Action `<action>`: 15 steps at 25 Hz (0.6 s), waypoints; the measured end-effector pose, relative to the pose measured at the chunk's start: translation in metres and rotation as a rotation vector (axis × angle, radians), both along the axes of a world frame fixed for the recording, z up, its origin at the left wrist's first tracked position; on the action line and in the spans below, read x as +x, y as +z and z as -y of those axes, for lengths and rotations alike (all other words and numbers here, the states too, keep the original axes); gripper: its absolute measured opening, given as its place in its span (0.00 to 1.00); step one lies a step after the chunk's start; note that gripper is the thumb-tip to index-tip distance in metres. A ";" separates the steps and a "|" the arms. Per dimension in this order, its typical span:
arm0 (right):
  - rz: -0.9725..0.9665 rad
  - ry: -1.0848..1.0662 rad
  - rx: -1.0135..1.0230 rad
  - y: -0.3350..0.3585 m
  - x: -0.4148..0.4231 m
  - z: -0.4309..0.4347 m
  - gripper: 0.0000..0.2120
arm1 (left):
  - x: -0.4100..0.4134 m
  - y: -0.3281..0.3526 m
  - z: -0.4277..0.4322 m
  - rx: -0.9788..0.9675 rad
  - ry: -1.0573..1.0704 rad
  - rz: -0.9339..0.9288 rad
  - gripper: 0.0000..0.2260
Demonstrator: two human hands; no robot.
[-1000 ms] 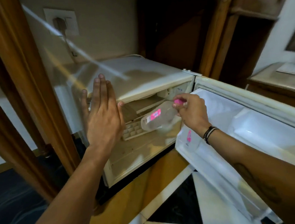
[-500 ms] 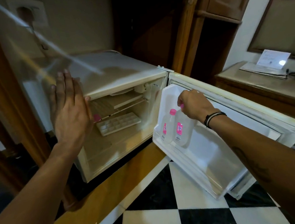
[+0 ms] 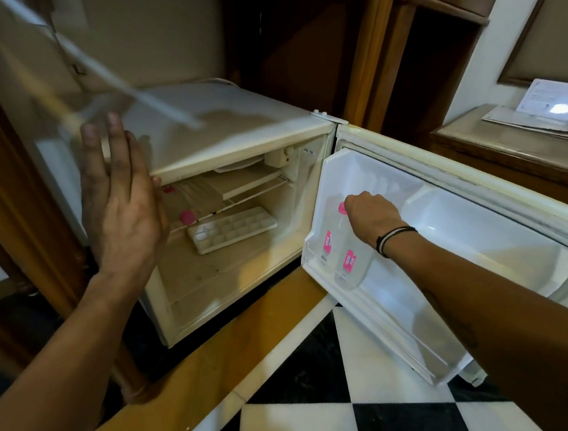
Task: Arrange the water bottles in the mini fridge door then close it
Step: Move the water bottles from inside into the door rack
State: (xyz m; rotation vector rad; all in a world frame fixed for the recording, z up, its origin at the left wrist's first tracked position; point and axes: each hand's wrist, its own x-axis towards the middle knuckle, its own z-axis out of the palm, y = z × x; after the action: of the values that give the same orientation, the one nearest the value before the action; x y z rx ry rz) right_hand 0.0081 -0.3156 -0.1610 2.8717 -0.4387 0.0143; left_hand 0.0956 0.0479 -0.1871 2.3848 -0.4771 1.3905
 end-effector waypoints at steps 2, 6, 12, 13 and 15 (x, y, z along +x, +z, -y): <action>-0.017 -0.012 -0.034 0.002 0.003 0.000 0.19 | 0.001 -0.001 0.003 -0.103 -0.045 0.108 0.23; 0.171 0.149 -0.053 0.001 0.014 -0.036 0.11 | 0.005 0.001 0.006 -0.070 -0.045 0.227 0.25; 0.236 0.437 0.420 -0.043 0.058 -0.127 0.17 | 0.014 -0.007 0.009 -0.129 -0.044 0.250 0.20; 0.253 0.452 0.456 -0.048 0.072 -0.140 0.19 | 0.015 -0.008 0.007 -0.104 -0.010 0.240 0.21; 0.288 0.472 0.524 -0.055 0.099 -0.165 0.24 | 0.017 -0.008 0.005 -0.055 0.051 0.243 0.22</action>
State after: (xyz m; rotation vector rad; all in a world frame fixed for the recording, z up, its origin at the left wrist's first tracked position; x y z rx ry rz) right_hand 0.1073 -0.1501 -0.2158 3.4307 0.2433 0.4614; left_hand 0.1122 0.0429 -0.1955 2.2102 -0.4350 1.7039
